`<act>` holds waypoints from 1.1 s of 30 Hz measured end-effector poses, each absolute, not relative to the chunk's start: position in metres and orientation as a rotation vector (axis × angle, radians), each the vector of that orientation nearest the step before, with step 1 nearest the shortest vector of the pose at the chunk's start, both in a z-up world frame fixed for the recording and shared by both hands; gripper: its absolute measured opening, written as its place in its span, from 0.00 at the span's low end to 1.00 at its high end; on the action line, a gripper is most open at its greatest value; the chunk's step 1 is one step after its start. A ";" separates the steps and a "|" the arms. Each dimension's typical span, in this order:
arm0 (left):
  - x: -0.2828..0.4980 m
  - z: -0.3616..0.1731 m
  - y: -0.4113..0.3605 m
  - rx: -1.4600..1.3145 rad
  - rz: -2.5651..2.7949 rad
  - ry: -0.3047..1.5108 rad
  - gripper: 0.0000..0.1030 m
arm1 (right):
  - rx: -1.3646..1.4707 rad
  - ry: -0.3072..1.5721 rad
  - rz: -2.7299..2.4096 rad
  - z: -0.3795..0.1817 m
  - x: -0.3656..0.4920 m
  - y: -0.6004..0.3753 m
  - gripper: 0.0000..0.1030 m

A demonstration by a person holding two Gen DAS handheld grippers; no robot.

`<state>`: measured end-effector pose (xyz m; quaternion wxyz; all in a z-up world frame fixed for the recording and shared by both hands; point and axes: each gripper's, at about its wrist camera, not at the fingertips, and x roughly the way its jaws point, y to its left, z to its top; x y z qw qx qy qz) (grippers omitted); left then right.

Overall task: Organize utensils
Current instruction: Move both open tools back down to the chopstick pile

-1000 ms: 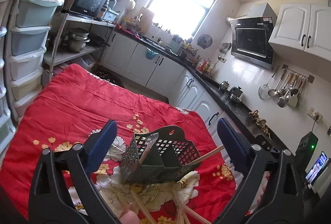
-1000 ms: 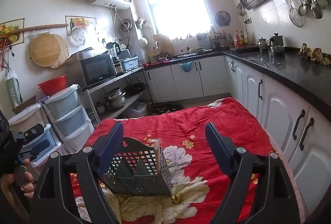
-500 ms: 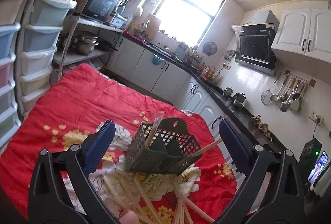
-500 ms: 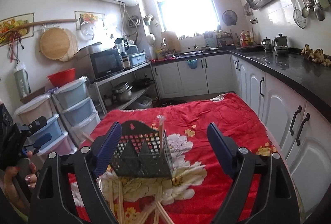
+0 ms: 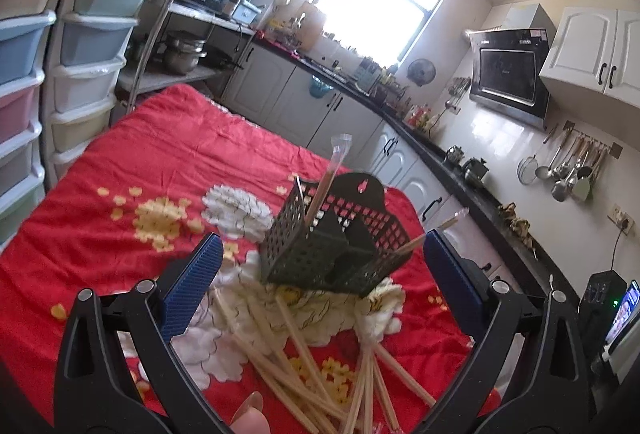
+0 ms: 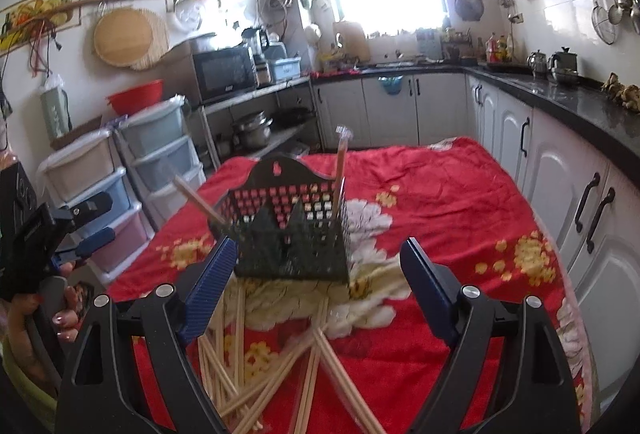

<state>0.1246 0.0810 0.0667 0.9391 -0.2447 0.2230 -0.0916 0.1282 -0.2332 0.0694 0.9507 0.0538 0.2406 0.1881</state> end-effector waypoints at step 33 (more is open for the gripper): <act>0.135 -0.023 0.078 -0.548 -0.156 0.722 0.90 | 0.029 0.769 0.537 -0.012 0.117 -0.182 0.54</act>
